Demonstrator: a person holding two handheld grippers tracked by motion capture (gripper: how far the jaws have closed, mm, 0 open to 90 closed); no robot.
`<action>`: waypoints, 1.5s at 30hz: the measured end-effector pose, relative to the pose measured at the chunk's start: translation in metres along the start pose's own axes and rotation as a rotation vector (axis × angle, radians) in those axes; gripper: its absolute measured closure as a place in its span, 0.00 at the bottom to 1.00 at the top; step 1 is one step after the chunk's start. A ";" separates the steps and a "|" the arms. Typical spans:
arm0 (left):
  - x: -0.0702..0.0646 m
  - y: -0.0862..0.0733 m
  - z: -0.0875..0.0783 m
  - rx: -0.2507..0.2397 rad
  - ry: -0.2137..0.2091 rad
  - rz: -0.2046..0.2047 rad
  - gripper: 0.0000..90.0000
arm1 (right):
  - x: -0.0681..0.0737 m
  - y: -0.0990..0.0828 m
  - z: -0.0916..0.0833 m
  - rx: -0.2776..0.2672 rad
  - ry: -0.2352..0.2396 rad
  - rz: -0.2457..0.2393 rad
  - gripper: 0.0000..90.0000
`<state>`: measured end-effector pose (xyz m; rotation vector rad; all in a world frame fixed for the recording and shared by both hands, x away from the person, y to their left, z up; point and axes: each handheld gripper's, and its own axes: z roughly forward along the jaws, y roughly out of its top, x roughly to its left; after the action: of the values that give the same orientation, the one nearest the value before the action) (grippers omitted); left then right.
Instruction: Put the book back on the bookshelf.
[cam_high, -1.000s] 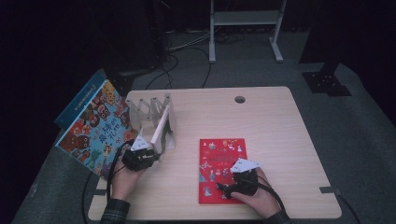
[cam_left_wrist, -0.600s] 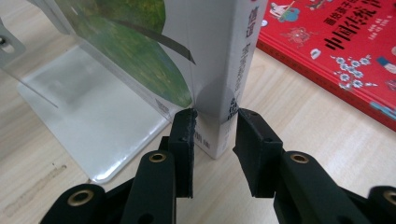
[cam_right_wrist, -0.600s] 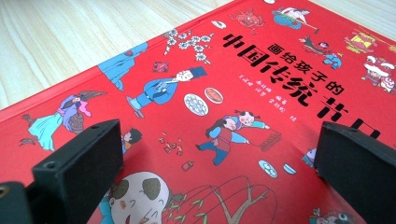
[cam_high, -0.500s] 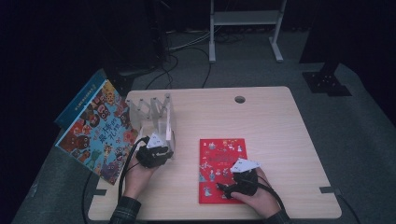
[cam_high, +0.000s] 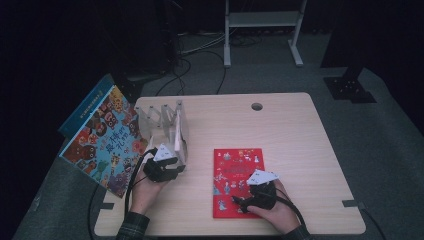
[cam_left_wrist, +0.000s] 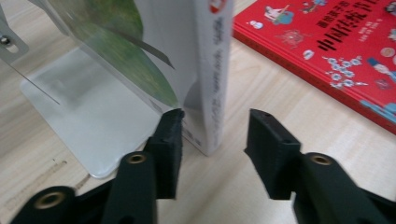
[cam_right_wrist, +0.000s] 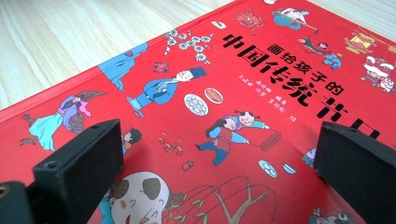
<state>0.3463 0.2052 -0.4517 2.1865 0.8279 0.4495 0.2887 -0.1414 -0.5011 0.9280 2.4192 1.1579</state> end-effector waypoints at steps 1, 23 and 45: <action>-0.001 -0.001 -0.002 -0.003 0.003 0.006 0.57 | 0.000 0.000 0.000 0.002 -0.001 -0.002 0.01; -0.070 -0.015 0.004 0.028 -0.163 0.082 0.01 | -0.021 -0.002 -0.025 0.012 -0.042 0.017 0.15; -0.129 -0.011 0.038 0.096 -0.269 0.209 0.00 | -0.052 -0.018 -0.044 0.026 -0.114 0.084 0.15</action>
<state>0.2681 0.1035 -0.4923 2.3685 0.4864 0.2112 0.2967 -0.2103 -0.4878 1.0822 2.3298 1.0733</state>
